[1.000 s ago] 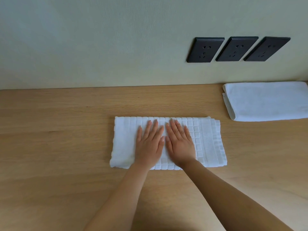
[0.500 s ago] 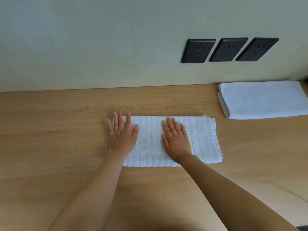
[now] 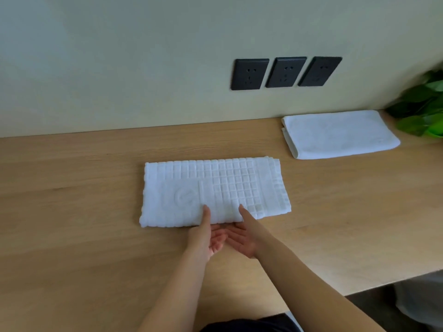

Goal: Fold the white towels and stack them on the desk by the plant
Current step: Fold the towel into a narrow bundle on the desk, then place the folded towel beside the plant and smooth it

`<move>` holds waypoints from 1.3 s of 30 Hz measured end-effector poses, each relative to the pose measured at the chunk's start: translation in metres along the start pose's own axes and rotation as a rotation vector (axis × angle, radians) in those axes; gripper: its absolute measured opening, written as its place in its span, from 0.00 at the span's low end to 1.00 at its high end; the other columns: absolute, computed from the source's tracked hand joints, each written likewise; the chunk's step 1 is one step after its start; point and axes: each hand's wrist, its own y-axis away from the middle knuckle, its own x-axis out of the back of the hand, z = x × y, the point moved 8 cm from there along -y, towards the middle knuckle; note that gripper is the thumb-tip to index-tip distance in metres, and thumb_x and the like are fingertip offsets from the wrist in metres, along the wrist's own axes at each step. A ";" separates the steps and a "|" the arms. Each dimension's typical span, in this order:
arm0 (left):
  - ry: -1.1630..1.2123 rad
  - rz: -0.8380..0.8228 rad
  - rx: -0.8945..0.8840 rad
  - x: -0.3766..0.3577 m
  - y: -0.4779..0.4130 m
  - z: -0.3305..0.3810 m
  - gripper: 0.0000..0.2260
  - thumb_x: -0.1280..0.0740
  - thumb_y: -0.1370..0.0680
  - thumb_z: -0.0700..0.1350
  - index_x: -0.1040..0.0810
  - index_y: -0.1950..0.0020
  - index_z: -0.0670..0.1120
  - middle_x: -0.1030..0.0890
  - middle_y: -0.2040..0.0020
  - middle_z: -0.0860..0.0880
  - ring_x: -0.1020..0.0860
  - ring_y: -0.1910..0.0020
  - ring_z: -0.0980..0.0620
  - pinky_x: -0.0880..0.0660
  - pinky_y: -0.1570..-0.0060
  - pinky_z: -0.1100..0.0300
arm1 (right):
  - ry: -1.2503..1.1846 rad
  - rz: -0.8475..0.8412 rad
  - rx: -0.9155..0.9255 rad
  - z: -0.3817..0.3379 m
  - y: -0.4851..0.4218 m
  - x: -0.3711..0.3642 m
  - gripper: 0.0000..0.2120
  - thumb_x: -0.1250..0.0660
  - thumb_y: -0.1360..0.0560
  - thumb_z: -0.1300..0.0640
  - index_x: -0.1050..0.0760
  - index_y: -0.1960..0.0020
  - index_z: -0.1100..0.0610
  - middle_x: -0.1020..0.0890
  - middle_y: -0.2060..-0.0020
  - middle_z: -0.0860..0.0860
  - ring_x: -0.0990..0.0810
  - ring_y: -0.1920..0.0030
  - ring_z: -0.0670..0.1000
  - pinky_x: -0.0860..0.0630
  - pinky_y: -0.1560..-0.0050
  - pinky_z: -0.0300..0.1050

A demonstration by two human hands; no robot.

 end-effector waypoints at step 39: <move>1.003 -0.367 -0.295 -0.391 0.098 0.099 0.15 0.35 0.21 0.48 0.24 0.37 0.41 0.18 0.44 0.42 0.20 0.43 0.42 0.26 0.41 0.44 | -0.639 -0.358 0.411 -0.396 0.095 0.224 0.09 0.38 0.24 0.70 0.25 0.44 0.68 0.17 0.52 0.63 0.18 0.49 0.60 0.20 0.54 0.59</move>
